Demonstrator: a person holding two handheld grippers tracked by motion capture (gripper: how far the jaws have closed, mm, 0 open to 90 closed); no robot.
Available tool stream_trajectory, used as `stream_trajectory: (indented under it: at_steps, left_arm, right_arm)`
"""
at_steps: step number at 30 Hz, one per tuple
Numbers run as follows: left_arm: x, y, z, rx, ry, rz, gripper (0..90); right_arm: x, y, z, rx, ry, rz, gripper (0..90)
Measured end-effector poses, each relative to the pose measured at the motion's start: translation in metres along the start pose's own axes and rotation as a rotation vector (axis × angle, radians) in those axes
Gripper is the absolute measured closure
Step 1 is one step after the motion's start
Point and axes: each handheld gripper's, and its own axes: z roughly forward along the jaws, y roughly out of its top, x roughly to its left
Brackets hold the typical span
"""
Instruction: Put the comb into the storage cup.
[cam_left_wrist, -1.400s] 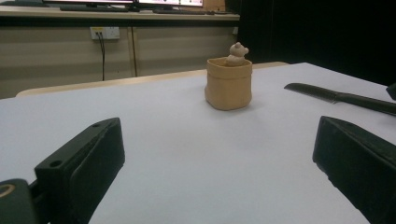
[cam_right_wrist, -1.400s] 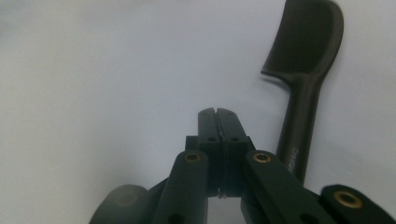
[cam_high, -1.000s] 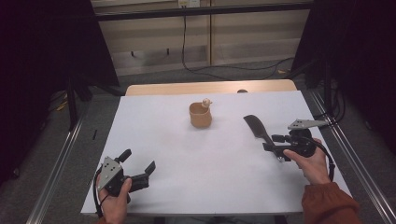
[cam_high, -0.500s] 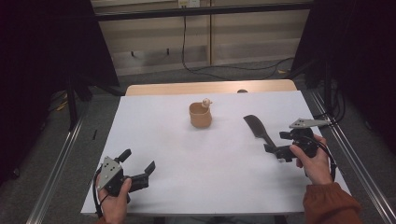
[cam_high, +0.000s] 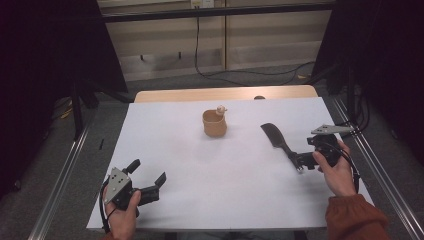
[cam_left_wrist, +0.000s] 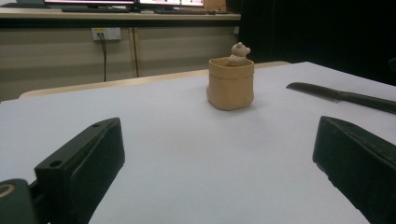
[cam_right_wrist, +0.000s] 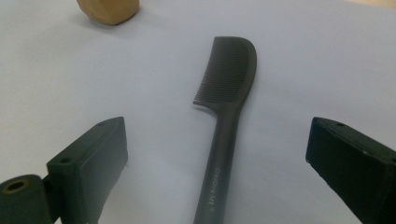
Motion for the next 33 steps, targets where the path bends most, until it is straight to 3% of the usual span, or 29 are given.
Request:
stream_trajectory:
  at_steps: [2, 8, 17, 22, 28, 33]
  left_arm:
    - [0.0, 0.0, 0.001, 0.0, 0.001, -0.001, 2.3]
    - [-0.001, 0.0, 0.001, 0.0, 0.003, -0.001, 2.3]
    - [0.0, 0.0, 0.0, -0.002, 0.002, 0.001, 2.3]
    - [-0.001, 0.0, 0.001, -0.001, 0.0, 0.004, 2.3]
    - [-0.001, 0.0, 0.001, 0.002, -0.004, 0.005, 2.3]
    - [-0.002, 0.0, 0.002, 0.004, -0.007, 0.008, 2.3]
  right_arm:
    - [-0.005, 0.003, 0.003, 0.045, 0.027, 0.031, 5.3]
    - [-0.009, 0.01, 0.012, 0.123, 0.044, 0.028, 5.2]
    - [-0.015, 0.032, 0.026, 0.187, 0.077, -0.037, 5.4]
    - [-0.015, 0.038, 0.039, 0.26, 0.067, -0.025, 7.7]
    - [-0.02, 0.039, 0.047, 0.306, 0.087, -0.008, 10.9]
    - [-0.025, 0.041, 0.056, 0.382, 0.113, 0.003, 13.1]
